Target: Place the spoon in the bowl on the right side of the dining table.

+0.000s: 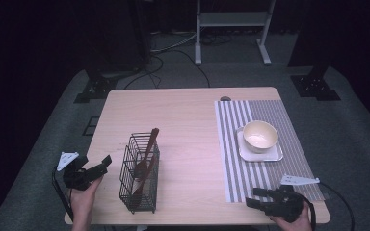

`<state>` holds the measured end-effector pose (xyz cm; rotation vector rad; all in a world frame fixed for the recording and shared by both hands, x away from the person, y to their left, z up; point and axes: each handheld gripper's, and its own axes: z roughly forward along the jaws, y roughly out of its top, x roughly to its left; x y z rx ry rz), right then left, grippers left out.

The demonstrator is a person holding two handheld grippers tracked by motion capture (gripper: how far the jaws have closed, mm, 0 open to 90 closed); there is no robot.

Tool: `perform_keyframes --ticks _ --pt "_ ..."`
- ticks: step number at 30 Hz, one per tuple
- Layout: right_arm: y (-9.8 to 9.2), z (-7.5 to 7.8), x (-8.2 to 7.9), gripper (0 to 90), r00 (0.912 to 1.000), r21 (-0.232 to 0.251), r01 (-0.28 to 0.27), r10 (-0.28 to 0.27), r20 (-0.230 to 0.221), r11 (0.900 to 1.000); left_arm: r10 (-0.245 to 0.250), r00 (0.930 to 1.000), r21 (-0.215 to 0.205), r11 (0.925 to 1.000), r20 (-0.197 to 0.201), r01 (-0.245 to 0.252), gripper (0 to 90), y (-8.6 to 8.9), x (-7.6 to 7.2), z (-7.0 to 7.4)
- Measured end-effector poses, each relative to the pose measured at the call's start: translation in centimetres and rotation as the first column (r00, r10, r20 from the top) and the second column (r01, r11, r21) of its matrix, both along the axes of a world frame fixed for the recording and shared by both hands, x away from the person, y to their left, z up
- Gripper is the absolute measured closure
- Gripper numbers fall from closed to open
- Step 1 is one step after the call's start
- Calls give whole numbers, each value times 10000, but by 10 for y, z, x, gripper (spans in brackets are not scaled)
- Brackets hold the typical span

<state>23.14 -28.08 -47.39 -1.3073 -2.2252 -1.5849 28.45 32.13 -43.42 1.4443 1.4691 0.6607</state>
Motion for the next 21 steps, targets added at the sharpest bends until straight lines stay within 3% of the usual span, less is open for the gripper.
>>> perform_keyframes --ticks 6,14,21 --pt "3 -1 0 269 9997 85 -168 169 -169 9998 -49 10000 63 10000 -30 49 16 -1 0 0" --pt "18 -3 2 262 9970 -248 -635 623 -455 9977 -122 9999 74 9999 -23 122 16 -3 0 -1" --pt "35 0 6 261 9934 -545 -1085 1061 -440 9926 -109 9999 81 9999 -26 109 16 -2 0 -1"
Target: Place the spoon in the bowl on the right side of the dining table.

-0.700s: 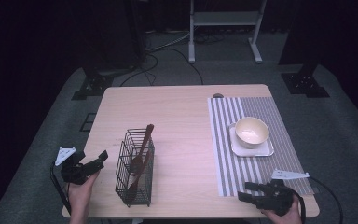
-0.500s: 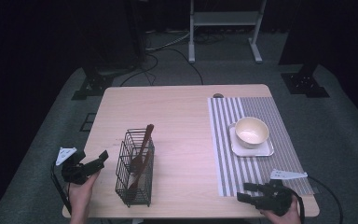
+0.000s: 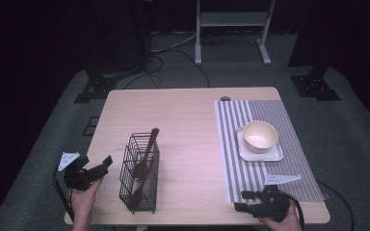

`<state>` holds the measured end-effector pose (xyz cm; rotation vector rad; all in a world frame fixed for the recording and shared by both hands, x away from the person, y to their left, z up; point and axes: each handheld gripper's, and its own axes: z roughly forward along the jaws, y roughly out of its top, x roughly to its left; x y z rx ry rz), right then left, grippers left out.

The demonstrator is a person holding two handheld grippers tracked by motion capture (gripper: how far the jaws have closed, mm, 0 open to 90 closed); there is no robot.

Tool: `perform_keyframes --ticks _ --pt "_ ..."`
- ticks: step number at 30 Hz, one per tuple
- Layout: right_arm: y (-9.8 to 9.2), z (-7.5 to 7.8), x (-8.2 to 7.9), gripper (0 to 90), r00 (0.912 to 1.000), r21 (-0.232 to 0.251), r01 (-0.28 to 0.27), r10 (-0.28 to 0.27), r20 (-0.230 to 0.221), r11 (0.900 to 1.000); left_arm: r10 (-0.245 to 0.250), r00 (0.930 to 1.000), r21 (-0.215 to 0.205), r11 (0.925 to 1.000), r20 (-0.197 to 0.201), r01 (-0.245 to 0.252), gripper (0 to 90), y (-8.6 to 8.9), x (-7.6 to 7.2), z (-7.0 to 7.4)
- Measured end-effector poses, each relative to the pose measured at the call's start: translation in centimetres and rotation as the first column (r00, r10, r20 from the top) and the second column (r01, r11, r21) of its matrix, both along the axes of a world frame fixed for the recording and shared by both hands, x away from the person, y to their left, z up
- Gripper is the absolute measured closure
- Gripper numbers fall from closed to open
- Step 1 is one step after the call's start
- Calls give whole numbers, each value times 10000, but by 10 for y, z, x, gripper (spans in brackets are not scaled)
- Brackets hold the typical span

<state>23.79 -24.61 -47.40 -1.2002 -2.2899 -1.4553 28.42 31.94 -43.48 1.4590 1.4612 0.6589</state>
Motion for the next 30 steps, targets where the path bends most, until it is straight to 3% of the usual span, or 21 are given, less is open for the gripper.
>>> perform_keyframes --ticks 14,19,30 --pt "32 16 12 262 9965 -136 -837 838 23 9964 73 10000 74 9999 21 -73 16 1 -1 0" --pt "41 24 18 261 9951 107 -991 991 -29 9950 45 10000 56 10000 1 -45 16 0 0 0" --pt "63 42 28 251 9899 132 -1416 1415 28 9898 76 10000 97 9999 55 -76 16 1 -1 1"
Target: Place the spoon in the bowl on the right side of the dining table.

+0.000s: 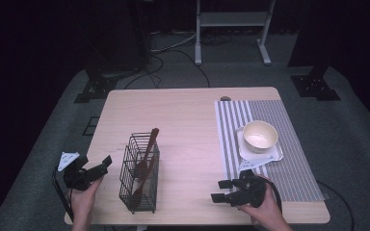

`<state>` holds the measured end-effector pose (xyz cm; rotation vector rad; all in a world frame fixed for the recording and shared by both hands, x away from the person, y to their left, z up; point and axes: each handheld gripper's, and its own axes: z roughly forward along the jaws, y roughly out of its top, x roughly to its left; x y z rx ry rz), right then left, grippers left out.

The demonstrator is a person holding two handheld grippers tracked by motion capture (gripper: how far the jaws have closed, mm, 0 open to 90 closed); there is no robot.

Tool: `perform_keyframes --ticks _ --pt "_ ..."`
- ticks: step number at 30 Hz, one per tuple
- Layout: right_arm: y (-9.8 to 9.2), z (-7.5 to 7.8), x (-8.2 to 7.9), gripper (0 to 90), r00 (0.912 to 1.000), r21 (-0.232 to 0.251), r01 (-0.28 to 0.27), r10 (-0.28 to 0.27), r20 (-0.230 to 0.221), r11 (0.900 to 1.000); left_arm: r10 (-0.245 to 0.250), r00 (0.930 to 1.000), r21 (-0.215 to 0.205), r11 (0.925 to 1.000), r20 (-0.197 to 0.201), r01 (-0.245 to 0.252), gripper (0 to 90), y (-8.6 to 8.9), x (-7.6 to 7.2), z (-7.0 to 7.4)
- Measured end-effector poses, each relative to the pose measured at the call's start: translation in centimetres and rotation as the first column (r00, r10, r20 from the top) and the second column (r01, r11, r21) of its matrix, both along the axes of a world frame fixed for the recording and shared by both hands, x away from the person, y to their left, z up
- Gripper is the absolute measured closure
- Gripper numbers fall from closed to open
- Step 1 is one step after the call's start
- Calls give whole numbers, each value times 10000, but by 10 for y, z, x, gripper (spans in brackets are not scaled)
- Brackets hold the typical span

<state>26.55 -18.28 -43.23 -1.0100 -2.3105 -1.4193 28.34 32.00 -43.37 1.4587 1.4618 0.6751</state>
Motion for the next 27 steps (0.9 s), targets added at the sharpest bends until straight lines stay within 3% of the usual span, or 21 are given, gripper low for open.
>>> perform_keyframes --ticks 17,27 --pt "17 24 9 239 9995 84 -305 304 83 9995 -89 10000 0 10000 3 89 16 -3 0 0" --pt "26 30 13 233 9988 135 -484 484 0 9987 -126 9999 -22 9999 13 126 16 -4 1 0"
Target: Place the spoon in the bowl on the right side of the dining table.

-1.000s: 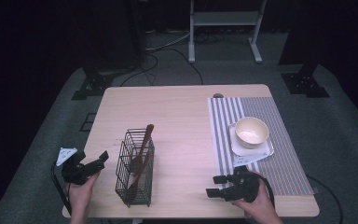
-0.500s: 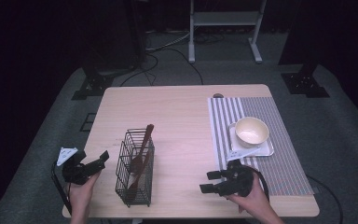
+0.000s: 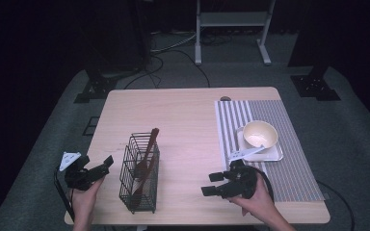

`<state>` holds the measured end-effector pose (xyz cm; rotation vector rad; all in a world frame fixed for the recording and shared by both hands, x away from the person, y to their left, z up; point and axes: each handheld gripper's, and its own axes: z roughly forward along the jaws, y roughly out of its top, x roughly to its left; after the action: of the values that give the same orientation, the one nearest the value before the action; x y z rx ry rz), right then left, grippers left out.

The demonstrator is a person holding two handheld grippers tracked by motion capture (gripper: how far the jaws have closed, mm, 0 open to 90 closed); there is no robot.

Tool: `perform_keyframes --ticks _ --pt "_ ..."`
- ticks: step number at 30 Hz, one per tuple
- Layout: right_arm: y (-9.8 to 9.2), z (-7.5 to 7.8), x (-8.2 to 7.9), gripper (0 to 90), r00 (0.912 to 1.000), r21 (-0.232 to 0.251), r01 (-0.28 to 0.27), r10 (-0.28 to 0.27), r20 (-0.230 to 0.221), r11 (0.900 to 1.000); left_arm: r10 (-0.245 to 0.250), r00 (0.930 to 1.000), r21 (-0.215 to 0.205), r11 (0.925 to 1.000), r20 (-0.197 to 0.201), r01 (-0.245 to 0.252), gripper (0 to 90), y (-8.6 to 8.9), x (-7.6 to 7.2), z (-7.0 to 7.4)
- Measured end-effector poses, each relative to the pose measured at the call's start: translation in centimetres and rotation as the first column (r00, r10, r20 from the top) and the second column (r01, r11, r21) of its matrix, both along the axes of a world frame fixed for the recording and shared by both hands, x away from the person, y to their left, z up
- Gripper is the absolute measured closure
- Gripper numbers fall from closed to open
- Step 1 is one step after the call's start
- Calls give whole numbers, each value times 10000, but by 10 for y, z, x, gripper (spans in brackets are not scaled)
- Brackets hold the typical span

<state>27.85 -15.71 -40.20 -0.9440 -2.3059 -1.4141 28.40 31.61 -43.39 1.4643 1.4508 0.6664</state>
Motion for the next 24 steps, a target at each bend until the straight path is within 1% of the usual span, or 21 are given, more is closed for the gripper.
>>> perform_keyframes --ticks 7,14,24 --pt "4 5 3 233 10000 4 -45 45 -46 10000 -8 10000 19 10000 -3 8 16 -1 0 0" --pt "13 9 9 233 9997 -32 -162 162 -159 9999 -36 10000 11 10000 -13 36 16 -1 0 0" --pt "29 18 15 224 9977 -224 -569 561 -383 9981 -67 10000 38 10000 -32 67 16 0 0 0"
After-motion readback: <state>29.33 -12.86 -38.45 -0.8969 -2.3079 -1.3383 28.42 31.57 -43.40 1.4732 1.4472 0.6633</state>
